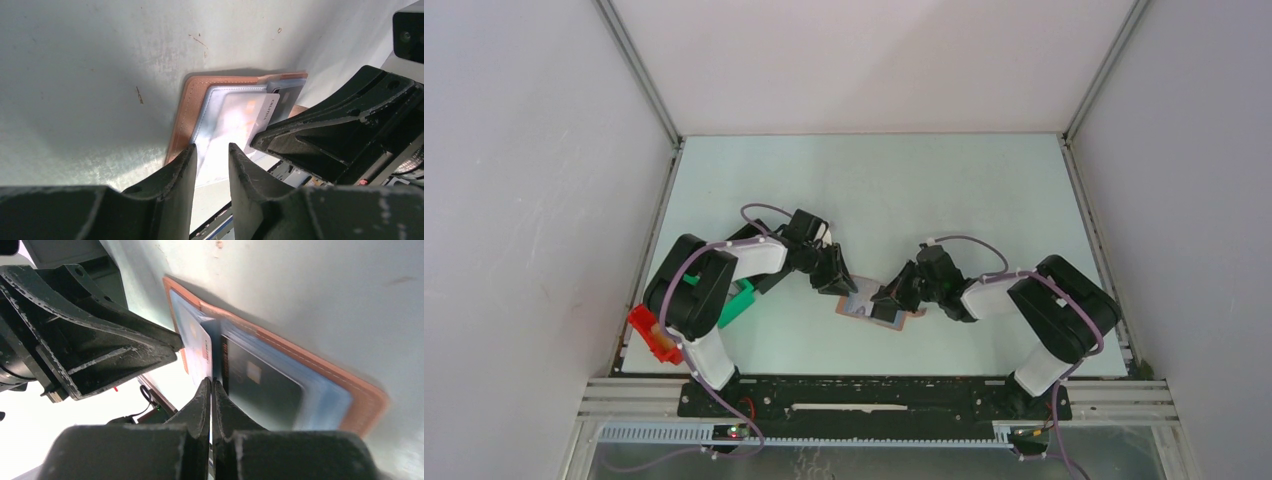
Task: Take the credit cards out of the card holder
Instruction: Remove the credit card from the card holder.
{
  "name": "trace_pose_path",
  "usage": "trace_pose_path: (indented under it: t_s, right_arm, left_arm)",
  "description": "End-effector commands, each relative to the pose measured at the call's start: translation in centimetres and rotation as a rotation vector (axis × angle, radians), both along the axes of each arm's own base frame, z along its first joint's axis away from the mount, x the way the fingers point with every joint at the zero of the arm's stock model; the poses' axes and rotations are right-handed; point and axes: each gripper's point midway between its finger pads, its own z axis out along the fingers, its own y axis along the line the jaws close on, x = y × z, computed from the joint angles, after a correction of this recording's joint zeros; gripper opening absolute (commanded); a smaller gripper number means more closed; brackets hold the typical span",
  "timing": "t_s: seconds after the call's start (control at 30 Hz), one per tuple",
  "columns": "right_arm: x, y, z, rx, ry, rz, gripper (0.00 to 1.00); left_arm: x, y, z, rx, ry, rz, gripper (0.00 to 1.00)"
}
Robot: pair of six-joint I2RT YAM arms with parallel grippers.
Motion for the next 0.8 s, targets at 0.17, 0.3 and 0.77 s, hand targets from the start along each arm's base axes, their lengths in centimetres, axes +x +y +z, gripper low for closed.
trace_pose_path:
  t_s: [0.17,0.3,0.77]
  right_arm:
    - [-1.3,-2.8,-0.6,-0.012,-0.039,0.011,0.00]
    - [-2.2,-4.0,-0.8,0.001,-0.046,-0.002,0.00]
    - [-0.9,-6.2,7.0,0.015,-0.387,0.065,0.00]
  left_arm:
    - [-1.3,1.2,-2.5,0.074,0.038,0.025,0.37]
    - [-1.1,1.2,-2.4,0.083,0.037,0.020,0.37]
    - [0.0,1.1,4.7,0.028,-0.144,-0.004,0.52]
